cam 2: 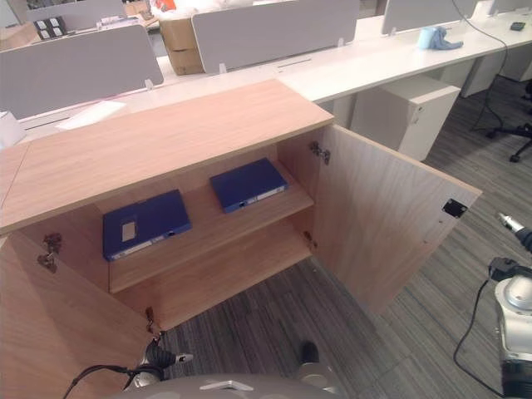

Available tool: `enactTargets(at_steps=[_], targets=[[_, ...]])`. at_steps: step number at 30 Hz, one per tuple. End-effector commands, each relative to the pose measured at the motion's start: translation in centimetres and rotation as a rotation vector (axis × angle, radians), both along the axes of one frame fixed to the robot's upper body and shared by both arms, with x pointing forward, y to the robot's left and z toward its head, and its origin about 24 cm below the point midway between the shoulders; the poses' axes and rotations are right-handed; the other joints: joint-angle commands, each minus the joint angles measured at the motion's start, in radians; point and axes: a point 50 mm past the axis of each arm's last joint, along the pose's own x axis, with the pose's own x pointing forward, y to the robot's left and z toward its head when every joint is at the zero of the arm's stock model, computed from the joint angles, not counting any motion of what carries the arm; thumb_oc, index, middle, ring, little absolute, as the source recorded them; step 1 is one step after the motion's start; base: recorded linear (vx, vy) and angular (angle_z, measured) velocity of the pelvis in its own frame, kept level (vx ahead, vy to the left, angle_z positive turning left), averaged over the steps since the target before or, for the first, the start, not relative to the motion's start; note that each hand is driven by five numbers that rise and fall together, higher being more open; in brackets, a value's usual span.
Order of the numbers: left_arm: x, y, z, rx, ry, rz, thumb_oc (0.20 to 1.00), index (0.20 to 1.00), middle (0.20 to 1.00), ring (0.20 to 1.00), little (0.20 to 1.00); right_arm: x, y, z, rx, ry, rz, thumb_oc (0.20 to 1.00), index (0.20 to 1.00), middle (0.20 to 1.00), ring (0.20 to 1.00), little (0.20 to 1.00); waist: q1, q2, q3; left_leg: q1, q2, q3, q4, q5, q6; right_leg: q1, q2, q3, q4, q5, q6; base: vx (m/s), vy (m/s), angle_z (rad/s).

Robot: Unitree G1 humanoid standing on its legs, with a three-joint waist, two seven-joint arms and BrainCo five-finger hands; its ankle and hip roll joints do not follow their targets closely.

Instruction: Put the empty folder in the office cabinet

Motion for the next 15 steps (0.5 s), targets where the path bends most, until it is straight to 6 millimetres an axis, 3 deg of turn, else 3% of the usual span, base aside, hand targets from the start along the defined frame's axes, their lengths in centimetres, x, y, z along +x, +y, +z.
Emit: enactTargets(at_steps=[1, 3, 5, 6, 7, 15], targets=[[2.5, 2.1, 1.2, 0.071, -0.089, -0.019, 1.0, 1.0, 1.0, 1.0, 1.0, 2.0, -0.8, 2.5, 0.095, -0.242, -0.103, 1.0, 1.0, 1.0, 1.0, 1.0, 0.048, -0.035, 0.024, -0.02, -0.028, -0.072, 0.001, -0.119, 0.024, -0.068, -0.085, 0.041, 0.031, 0.008, 0.074, 0.04, -0.014, 0.08], [2.6, 2.1, 1.2, 0.067, -0.092, -0.017, 1.0, 1.0, 1.0, 1.0, 1.0, 2.2, -1.6, 2.2, 0.147, -0.258, -0.159, 1.0, 1.0, 1.0, 1.0, 1.0, 0.056, -0.033, 0.025, -0.021, -0.027, -0.073, 0.001, -0.118, 0.022, -0.066, -0.085, 0.036, 0.027, 0.007, 0.074, 0.03, -0.017, 0.11], [2.9, 2.4, 1.4, 0.075, -0.103, -0.011, 1.0, 1.0, 1.0, 1.0, 1.0, 1.9, -4.4, 1.8, 0.248, -0.238, -0.351, 1.0, 1.0, 1.0, 1.0, 1.0, 0.075, -0.02, 0.028, -0.028, -0.02, -0.078, 0.001, -0.114, 0.013, -0.061, -0.078, 0.021, 0.01, 0.004, 0.071, 0.07, -0.053, 0.11], [2.9, 2.4, 1.4, 0.075, -0.103, -0.011, 1.0, 1.0, 1.0, 1.0, 1.0, 1.9, -4.4, 1.8, 0.248, -0.238, -0.351, 1.0, 1.0, 1.0, 1.0, 1.0, 0.075, -0.02, 0.028, -0.028, -0.02, -0.078, 0.001, -0.114, 0.013, -0.061, -0.078, 0.021, 0.01, 0.004, 0.071, 0.07, -0.055, 0.15], [3.1, 2.2, 1.4, 0.072, -0.106, -0.021, 1.0, 1.0, 1.0, 1.0, 1.0, 1.4, -5.8, 2.3, 0.303, -0.258, -0.415, 1.0, 1.0, 1.0, 1.0, 1.0, 0.081, -0.014, 0.027, -0.036, -0.015, -0.083, 0.001, -0.111, 0.008, -0.059, -0.073, 0.013, -0.001, 0.004, 0.069, 0.06, -0.046, 0.12], [3.3, 1.8, 1.4, 0.061, -0.105, -0.041, 1.0, 1.0, 1.0, 1.0, 1.0, -0.2, -8.3, 3.6, 0.401, -0.286, -0.475, 1.0, 1.0, 1.0, 1.0, 1.0, 0.096, -0.005, 0.019, -0.055, 0.007, -0.091, 0.001, -0.104, -0.009, -0.054, -0.053, -0.003, -0.021, -0.008, 0.063, 0.05, -0.056, 0.15]])
